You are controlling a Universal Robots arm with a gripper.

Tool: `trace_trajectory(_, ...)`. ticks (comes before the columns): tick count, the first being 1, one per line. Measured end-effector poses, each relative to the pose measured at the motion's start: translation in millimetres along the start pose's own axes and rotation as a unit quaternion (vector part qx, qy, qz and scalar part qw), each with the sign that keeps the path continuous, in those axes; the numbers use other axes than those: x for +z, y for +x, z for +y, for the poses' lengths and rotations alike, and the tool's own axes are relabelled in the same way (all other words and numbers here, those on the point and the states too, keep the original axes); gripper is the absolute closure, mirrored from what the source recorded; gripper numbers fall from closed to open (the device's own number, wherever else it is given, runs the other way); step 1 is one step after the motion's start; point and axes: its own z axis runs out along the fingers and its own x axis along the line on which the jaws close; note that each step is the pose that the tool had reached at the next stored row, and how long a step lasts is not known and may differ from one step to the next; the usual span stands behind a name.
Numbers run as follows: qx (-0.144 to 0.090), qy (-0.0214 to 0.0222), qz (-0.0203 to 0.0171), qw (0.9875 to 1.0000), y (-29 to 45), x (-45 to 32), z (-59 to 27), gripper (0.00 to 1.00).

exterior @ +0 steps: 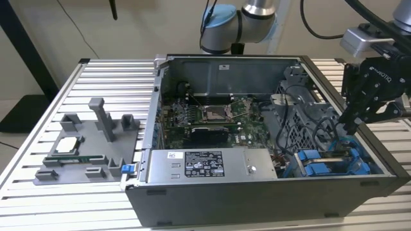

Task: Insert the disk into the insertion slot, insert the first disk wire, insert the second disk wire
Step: 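Insert the second disk wire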

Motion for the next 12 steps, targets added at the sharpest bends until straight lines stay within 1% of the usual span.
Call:
trace_trajectory(3, 0.0, -0.0023, -0.0001, 1.0, -0.1, -0.1, -9.7, 0.0)
trace_trajectory(5, 0.0, -0.0066, -0.0004, 1.0, 0.2, 0.1, -15.0, 0.0)
trace_trajectory(7, 0.0, -0.0156, -0.001, 0.9999, 1.1, 0.6, -19.0, 0.0)
trace_trajectory(9, 0.0, -0.0258, -0.0012, 0.9997, 2.2, 1.3, -22.1, 0.0)
trace_trajectory(10, 0.0, -0.0297, -0.0013, 0.9996, 2.6, 1.8, -23.2, 0.0)
trace_trajectory(12, 0.0, -0.0361, -0.0016, 0.9993, 3.4, 3.0, -25.3, 0.0)
